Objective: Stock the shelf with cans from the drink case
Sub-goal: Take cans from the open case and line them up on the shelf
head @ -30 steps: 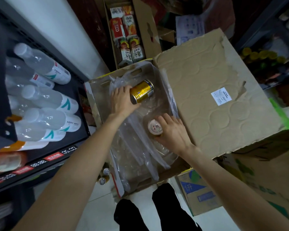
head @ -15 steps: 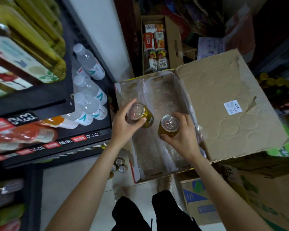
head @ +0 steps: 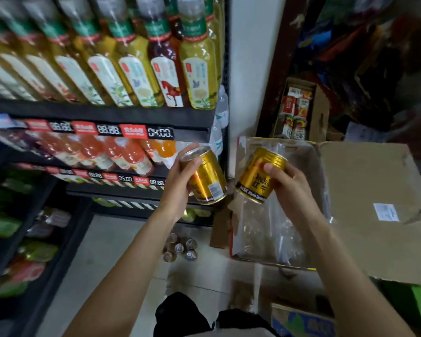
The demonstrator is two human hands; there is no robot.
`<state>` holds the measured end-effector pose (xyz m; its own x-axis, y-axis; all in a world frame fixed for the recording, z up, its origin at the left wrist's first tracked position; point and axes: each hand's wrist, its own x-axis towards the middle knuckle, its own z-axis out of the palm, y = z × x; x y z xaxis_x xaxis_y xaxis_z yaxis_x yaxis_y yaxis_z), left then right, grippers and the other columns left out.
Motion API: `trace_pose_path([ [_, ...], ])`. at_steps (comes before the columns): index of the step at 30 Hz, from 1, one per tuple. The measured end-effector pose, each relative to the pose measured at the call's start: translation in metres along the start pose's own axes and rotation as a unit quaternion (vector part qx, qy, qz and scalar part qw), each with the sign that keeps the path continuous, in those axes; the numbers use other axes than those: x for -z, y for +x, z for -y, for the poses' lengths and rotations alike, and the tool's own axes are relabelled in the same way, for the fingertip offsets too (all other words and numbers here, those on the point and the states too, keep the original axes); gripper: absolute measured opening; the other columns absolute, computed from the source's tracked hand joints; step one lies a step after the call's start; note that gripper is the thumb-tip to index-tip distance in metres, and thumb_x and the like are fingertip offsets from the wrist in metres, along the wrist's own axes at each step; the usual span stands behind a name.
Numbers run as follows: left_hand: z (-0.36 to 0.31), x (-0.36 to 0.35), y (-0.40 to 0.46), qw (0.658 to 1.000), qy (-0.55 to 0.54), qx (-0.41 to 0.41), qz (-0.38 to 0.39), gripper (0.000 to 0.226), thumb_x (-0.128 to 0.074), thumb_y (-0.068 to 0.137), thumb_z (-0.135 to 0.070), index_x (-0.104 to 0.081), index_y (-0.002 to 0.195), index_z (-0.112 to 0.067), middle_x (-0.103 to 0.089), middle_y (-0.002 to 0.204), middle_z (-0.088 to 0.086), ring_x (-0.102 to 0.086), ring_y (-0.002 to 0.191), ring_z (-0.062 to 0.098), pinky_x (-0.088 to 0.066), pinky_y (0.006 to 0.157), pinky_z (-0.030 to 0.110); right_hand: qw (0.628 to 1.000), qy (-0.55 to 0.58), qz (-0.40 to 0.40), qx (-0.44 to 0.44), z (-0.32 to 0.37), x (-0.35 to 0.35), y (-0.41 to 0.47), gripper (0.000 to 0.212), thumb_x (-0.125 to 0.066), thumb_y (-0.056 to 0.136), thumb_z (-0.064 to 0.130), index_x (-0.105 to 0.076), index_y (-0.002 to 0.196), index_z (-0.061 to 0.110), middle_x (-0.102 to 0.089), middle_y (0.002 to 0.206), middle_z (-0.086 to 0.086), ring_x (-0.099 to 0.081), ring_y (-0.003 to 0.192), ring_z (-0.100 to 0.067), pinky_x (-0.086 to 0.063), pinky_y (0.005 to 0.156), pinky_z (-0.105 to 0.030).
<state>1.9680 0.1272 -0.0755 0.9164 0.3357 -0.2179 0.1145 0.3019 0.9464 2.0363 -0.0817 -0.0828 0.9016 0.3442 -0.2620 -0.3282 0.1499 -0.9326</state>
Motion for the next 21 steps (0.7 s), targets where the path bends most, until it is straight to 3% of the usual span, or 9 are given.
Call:
trace_pose_path([
  [4, -0.040, 0.032, -0.029, 0.999, -0.017, 0.001, -0.046, 0.068, -0.067, 0.069, -0.048, -0.054, 0.125, -0.012, -0.064, 0.115, 0.008, -0.064, 0.102, 0.020, -0.050, 0.092, 0.044, 0.995, 0.008, 0.097, -0.009, 0.024, -0.055, -0.006, 0.084, -0.089, 0.038, 0.051, -0.062, 0.107, 0.011, -0.074, 0.094, -0.003, -0.070, 0.092, -0.018, -0.057, 0.077, -0.032],
  [8, -0.082, 0.073, -0.055, 0.997, -0.004, -0.022, -0.075, 0.067, -0.071, 0.073, -0.048, -0.053, 0.128, -0.014, -0.066, 0.116, 0.005, -0.062, 0.108, 0.023, -0.050, 0.093, 0.041, 0.984, -0.007, 0.174, 0.023, 0.048, -0.115, -0.021, 0.055, -0.078, 0.058, 0.031, -0.061, 0.108, 0.015, -0.073, 0.089, 0.002, -0.070, 0.083, -0.013, -0.055, 0.067, -0.024],
  [11, -0.116, 0.115, -0.069, 0.998, 0.002, -0.055, -0.034, 0.060, -0.066, 0.073, -0.048, -0.054, 0.122, -0.015, -0.065, 0.109, 0.001, -0.063, 0.102, 0.016, -0.051, 0.088, 0.034, 0.977, -0.013, 0.204, 0.056, 0.061, -0.166, -0.029, 0.043, -0.067, 0.069, 0.024, -0.059, 0.111, 0.018, -0.072, 0.089, 0.006, -0.069, 0.082, -0.009, -0.055, 0.066, -0.022],
  [14, -0.148, 0.159, -0.078, 0.996, 0.011, -0.085, 0.024, 0.060, -0.067, 0.063, -0.027, -0.052, 0.118, -0.011, -0.067, 0.101, 0.001, -0.063, 0.097, 0.016, -0.050, 0.084, 0.032, 0.975, -0.005, 0.210, 0.068, 0.069, -0.223, -0.029, 0.042, -0.068, 0.072, 0.022, -0.059, 0.113, 0.016, -0.073, 0.084, 0.007, -0.069, 0.079, -0.008, -0.054, 0.068, -0.025],
  [17, -0.178, 0.198, -0.080, 0.990, 0.034, -0.125, 0.052, 0.065, -0.072, 0.067, -0.008, -0.046, 0.126, -0.008, -0.068, 0.104, 0.000, -0.065, 0.097, 0.014, -0.050, 0.088, 0.030, 0.978, 0.007, 0.192, 0.077, 0.077, -0.277, -0.031, 0.069, -0.066, 0.069, 0.032, -0.047, 0.131, 0.009, -0.073, 0.084, 0.007, -0.070, 0.079, -0.010, -0.055, 0.064, -0.025],
  [21, -0.227, 0.235, -0.069, 0.976, 0.098, -0.194, 0.028, 0.062, -0.072, 0.068, -0.024, -0.048, 0.124, -0.020, -0.062, 0.118, 0.000, -0.060, 0.110, 0.013, -0.045, 0.101, 0.034, 0.979, -0.007, 0.159, 0.130, 0.100, -0.334, -0.037, 0.051, -0.066, 0.073, 0.035, -0.053, 0.118, 0.014, -0.072, 0.085, 0.005, -0.069, 0.082, -0.014, -0.055, 0.063, -0.027],
])
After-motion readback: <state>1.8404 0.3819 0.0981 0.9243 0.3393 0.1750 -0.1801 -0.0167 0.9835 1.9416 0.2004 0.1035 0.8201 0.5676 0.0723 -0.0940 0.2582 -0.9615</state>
